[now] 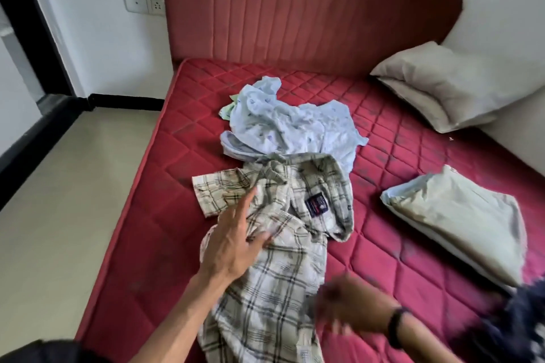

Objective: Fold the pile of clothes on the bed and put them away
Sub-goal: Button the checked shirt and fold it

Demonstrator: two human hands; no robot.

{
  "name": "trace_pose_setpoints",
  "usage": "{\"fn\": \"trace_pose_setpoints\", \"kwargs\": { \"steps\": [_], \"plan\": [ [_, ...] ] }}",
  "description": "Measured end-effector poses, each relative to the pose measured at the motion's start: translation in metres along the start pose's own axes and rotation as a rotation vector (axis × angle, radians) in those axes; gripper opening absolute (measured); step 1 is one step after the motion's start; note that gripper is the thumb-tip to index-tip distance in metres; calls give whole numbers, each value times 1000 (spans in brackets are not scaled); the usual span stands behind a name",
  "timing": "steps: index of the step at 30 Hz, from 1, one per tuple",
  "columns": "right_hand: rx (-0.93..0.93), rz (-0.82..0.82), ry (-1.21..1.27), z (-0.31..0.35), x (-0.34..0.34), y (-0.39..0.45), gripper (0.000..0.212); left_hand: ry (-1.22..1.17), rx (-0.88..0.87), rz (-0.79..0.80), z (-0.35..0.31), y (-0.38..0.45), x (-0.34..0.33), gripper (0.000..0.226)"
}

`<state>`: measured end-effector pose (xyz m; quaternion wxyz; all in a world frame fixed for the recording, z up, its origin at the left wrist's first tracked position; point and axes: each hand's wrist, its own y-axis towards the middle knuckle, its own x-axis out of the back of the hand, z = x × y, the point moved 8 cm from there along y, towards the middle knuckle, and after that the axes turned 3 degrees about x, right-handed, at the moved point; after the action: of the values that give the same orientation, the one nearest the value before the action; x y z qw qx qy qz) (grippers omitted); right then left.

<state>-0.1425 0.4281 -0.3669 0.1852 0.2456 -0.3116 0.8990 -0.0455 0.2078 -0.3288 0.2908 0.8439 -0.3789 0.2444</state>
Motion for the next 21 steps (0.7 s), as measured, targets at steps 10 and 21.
{"fn": "trace_pose_setpoints", "kwargs": {
  "steps": [10, 21],
  "plan": [
    [-299, -659, 748, -45, 112, 78, 24, 33, 123, -80, 1, -5, 29, 58],
    [690, -826, 0, 199, 273, -55, 14, -348, -338, -90, -193, 170, 69, 98]
  ]
}}
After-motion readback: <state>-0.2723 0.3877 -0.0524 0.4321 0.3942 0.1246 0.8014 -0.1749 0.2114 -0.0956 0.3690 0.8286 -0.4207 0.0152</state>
